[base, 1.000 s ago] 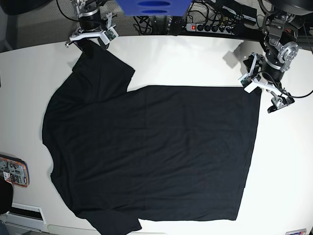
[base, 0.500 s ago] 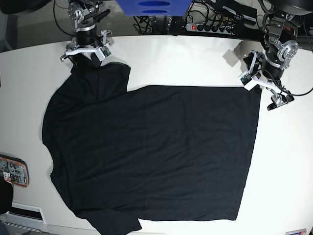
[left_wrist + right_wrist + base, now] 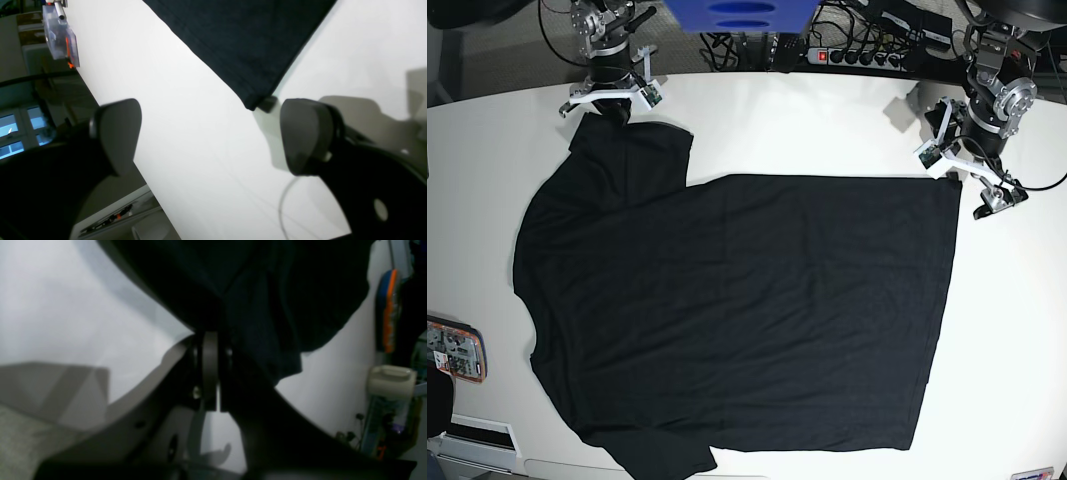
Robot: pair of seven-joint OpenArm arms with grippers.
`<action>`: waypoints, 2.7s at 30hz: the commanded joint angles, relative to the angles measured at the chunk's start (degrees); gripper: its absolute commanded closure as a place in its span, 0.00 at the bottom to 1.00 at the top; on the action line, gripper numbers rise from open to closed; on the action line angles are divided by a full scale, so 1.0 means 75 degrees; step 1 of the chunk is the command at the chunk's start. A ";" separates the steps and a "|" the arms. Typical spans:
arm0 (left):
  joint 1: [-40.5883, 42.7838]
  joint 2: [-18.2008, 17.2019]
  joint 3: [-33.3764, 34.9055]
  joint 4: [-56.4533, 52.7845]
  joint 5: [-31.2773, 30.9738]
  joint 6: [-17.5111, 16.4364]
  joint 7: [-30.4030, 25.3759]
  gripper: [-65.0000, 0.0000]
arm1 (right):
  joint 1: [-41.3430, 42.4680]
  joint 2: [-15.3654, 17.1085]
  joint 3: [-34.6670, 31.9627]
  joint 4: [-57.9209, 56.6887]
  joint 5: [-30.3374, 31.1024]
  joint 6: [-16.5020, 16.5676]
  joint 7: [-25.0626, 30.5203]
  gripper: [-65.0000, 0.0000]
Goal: Fold the T-shirt properly
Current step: 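Align the right gripper on one shoulder corner and the left on the other, then close both grippers on the shirt's shoulder corners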
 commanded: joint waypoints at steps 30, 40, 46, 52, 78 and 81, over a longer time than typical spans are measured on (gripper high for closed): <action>-0.1519 -0.0793 0.2190 -0.1399 0.0588 0.0125 0.1028 0.00 | -0.0523 0.0000 -0.0026 0.0772 0.0142 0.0203 -0.0132 1.00; -0.1484 -0.0781 0.2190 -0.1387 0.0717 0.0136 0.1040 0.58 | -0.0523 -0.0012 -0.0026 0.0807 0.0142 0.0203 -0.0132 1.00; -0.1472 -0.0793 0.2190 -0.1422 0.0693 0.0136 0.1040 0.86 | -0.0523 -0.0012 -0.0026 0.0807 0.0142 0.0203 -0.0132 1.00; -0.1461 -0.1051 0.2225 -0.1434 0.0682 0.0113 0.1040 0.50 | -0.0523 -0.0012 -0.0026 0.0807 0.0142 0.0203 -0.0132 1.00; -0.2434 -0.1051 0.3737 -0.2747 0.0740 -0.0215 0.1040 0.38 | -0.0523 -0.0012 -0.0037 0.0807 0.0142 0.0203 -0.0531 1.00; -0.2469 -0.1062 0.3784 -0.2747 0.0740 -0.0215 0.1040 0.38 | -0.0523 -0.0012 -0.0037 0.0818 0.0142 0.0203 -0.0531 1.00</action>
